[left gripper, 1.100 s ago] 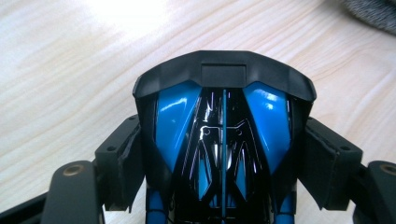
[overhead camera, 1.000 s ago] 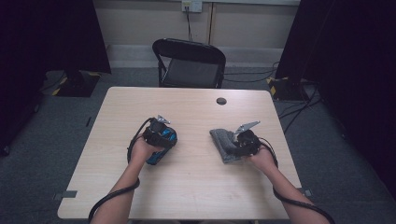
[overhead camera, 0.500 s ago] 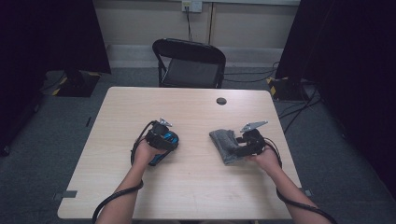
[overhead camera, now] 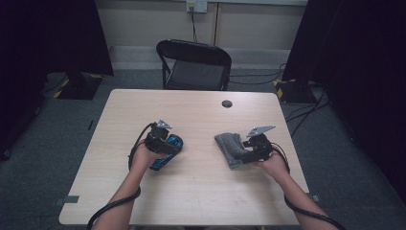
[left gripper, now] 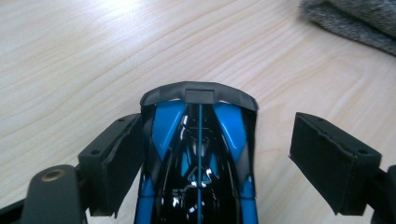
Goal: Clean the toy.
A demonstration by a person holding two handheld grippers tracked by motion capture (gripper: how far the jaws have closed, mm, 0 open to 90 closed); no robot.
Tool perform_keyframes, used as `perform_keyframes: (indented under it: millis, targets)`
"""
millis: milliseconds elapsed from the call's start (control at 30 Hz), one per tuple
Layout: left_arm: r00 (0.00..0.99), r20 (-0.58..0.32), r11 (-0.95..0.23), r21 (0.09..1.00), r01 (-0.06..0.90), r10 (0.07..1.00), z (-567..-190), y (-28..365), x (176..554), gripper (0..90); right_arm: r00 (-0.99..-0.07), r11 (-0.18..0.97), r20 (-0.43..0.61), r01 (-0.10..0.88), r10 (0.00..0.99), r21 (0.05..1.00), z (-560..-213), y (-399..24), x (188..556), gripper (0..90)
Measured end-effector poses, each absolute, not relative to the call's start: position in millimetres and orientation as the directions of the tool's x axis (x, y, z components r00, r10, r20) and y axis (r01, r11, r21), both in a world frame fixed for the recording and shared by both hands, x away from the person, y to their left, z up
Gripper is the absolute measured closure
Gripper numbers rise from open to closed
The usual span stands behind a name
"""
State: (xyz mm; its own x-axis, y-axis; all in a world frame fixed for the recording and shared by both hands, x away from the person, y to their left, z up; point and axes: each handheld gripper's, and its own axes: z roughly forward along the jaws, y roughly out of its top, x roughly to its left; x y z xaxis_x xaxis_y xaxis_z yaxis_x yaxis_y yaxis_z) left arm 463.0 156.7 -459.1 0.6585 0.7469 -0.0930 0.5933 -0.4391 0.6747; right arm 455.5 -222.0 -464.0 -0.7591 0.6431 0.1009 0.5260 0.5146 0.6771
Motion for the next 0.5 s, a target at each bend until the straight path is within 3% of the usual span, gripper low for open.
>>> perform_keyframes:
  millis: [500]
  targets:
    - [0.718, -0.12, -0.435, 0.724, 0.535, 0.685, -445, 155, 428, 16.4, -0.794, 0.526, 0.098, 0.484, 0.6, 0.7, -455, -210, 439, 18.1]
